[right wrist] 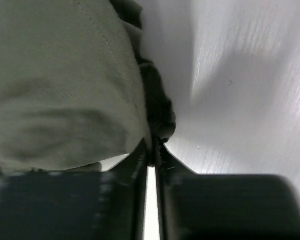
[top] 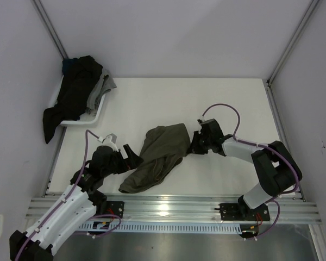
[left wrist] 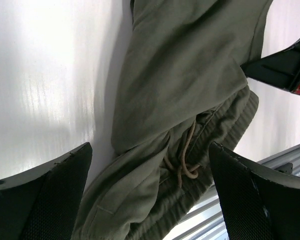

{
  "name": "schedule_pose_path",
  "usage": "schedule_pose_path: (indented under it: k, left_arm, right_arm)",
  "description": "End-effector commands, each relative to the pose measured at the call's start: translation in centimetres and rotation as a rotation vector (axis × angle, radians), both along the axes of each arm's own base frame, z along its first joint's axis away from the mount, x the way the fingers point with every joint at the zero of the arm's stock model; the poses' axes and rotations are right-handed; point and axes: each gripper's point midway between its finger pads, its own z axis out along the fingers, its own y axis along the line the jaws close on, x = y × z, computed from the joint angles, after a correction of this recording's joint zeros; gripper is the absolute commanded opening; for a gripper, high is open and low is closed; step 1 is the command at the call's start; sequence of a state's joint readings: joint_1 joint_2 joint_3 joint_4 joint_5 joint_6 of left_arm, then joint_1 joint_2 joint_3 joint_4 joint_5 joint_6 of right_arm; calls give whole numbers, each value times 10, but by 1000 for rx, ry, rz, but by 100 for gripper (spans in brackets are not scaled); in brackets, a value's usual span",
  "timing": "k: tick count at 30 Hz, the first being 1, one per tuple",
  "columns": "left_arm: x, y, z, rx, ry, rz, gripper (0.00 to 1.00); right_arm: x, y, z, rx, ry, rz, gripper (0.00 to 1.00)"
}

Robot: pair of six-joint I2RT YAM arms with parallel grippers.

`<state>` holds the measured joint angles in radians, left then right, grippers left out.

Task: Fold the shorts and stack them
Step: Flatten the shorts out

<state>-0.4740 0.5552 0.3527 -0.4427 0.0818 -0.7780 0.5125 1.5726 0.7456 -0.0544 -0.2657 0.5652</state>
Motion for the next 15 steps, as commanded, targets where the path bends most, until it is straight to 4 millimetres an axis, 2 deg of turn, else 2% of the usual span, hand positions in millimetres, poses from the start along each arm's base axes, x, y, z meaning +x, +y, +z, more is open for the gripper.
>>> schedule_pose_path:
  k: [1, 2, 4, 5, 6, 8, 9, 10, 13, 15]
  left_arm:
    - [6, -7, 5, -25, -29, -9, 99]
    - [6, -7, 5, -26, -32, -14, 99]
    - [8, -9, 6, -25, -42, -22, 99]
    - [9, -10, 6, -25, -46, -27, 99]
    - [11, -10, 4, -17, -41, -30, 99]
    - [15, -14, 8, -9, -65, -58, 99]
    - [17, -16, 6, 1, -60, -70, 99]
    - [21, -16, 8, 18, -78, -81, 99]
    - [34, -22, 14, 40, -124, -107, 99]
    - [43, -30, 27, 26, -184, -133, 99]
  right_arm:
    - [23, 8, 32, 94, -57, 9, 0]
    - [35, -3, 39, 112, -57, -22, 0]
    - [55, -16, 69, 165, -99, -59, 0]
    - [68, -33, 82, 199, -106, -108, 0]
    - [79, -41, 105, 220, -145, -130, 0]
    - [92, -56, 130, 245, -183, -172, 0]
    - [99, -70, 139, 254, -193, -209, 0]
    - [108, -76, 160, 267, -236, -220, 0]
    - [121, -102, 180, 280, -252, -277, 0]
    - [127, -118, 186, 301, -252, -319, 0]
